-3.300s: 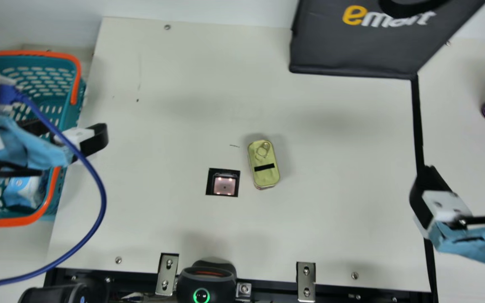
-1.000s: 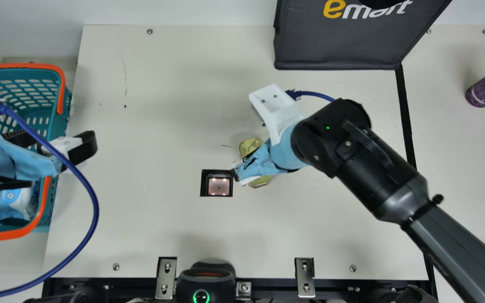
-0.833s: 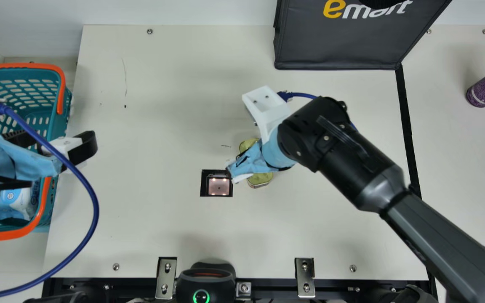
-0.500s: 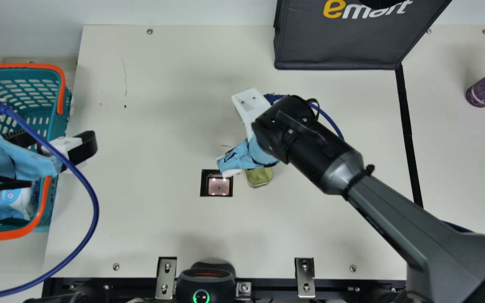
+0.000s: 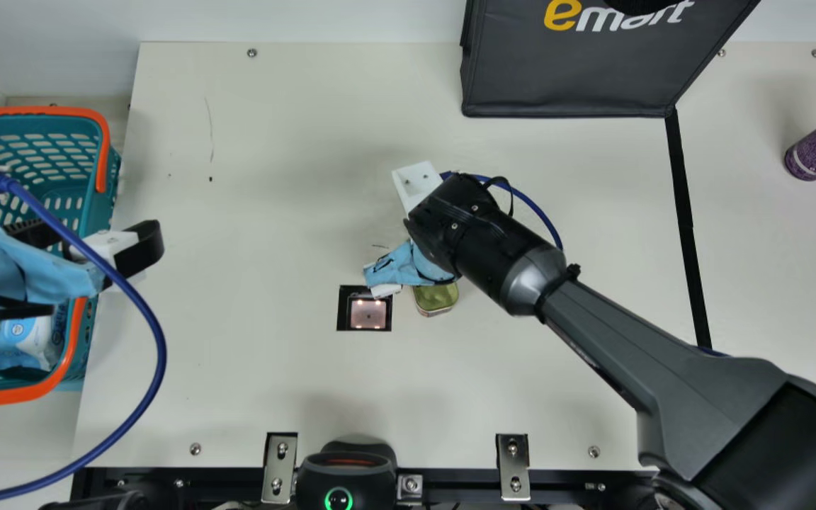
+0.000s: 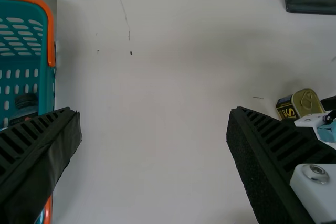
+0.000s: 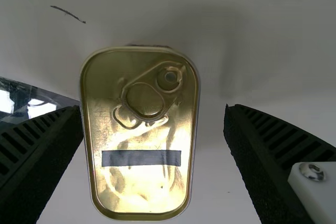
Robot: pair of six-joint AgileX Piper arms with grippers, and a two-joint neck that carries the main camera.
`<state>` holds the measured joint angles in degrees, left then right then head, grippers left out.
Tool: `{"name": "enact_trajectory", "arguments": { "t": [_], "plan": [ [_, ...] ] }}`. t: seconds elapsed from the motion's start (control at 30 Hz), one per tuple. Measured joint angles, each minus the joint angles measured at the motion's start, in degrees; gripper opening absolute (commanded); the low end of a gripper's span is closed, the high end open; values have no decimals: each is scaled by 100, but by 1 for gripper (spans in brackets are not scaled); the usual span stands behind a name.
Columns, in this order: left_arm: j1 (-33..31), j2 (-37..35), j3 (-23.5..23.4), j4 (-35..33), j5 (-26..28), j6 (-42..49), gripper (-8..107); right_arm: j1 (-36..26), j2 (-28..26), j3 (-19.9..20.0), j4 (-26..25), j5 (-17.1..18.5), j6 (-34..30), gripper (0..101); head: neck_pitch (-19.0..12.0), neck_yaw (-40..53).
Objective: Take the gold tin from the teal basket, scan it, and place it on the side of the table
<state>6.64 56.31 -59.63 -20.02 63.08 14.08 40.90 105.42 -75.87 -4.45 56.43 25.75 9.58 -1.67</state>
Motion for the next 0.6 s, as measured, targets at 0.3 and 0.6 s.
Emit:
{"name": "enact_trajectory", "arguments": {
  "t": [0.3, 0.6],
  "plan": [
    [0, 0, 0, 0, 0, 0, 90, 76, 102, 0, -38, -78, 173, 55, 0, 0],
    [0, 0, 0, 0, 0, 0, 90, 147, 97, -20, -89, -29, 295, 0, 0, 0]
  ]
}}
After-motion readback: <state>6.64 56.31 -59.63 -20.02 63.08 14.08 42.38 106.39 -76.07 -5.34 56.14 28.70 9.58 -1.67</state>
